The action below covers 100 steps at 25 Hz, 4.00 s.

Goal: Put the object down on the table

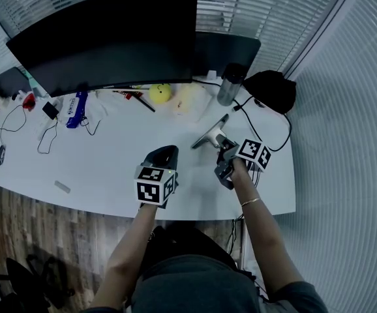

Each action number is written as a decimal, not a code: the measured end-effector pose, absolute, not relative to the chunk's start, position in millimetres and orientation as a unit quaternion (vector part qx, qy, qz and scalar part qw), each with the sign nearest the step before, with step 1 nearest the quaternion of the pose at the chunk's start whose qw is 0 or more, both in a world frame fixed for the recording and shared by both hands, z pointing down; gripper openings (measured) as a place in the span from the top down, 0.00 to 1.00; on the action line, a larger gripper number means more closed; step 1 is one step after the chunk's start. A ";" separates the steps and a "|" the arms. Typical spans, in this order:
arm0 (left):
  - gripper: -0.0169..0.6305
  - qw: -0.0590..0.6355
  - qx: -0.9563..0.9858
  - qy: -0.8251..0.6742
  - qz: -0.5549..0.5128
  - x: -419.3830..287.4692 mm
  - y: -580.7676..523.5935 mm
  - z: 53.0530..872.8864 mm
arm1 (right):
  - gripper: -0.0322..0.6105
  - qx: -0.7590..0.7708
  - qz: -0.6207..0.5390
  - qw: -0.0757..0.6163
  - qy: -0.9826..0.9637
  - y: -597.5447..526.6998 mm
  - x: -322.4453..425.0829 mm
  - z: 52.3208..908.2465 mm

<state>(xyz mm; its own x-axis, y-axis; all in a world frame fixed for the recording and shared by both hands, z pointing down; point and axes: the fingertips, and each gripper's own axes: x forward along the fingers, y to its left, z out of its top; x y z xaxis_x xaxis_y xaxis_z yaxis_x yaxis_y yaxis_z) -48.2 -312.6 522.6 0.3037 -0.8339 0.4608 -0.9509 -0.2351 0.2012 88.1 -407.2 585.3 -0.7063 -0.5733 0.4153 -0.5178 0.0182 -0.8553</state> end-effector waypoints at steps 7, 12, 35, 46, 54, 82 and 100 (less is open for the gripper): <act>0.94 0.230 0.777 -0.572 0.131 -48.6 -316.0 523.2 | 0.92 -0.385 -0.602 0.029 0.699 -409.3 90.5 590.2; 0.94 0.233 0.778 -0.569 0.133 -47.2 -317.0 526.6 | 0.92 -0.387 -0.608 0.029 0.693 -409.7 93.1 594.8; 0.94 0.242 0.778 -0.563 0.137 -41.7 -312.0 533.1 | 0.87 -0.383 -0.617 0.027 0.687 -408.3 97.5 604.1; 0.94 0.238 0.782 -0.558 0.140 -38.1 -311.4 530.9 | 0.82 -0.371 -0.627 0.041 0.684 -399.3 99.9 602.2; 0.94 0.227 0.790 -0.551 0.145 -35.9 -308.5 527.5 | 0.80 -0.378 -0.614 0.047 0.691 -378.9 106.9 595.2; 0.94 0.218 0.810 -0.525 0.143 -43.6 -278.3 528.5 | 0.92 -0.461 -0.411 -0.044 0.785 -292.4 97.3 531.0; 0.94 0.206 0.820 -0.515 0.141 -61.5 -253.0 522.7 | 0.94 -0.491 -0.312 -0.081 0.809 -247.3 75.8 508.5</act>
<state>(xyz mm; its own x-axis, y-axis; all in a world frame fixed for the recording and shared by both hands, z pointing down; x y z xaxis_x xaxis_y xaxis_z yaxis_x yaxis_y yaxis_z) -61.5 -253.0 522.7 0.4295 -0.7866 0.4437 -0.9028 -0.3851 0.1914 75.8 -247.3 508.5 -0.5042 -0.7441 0.4383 -0.8458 0.3230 -0.4247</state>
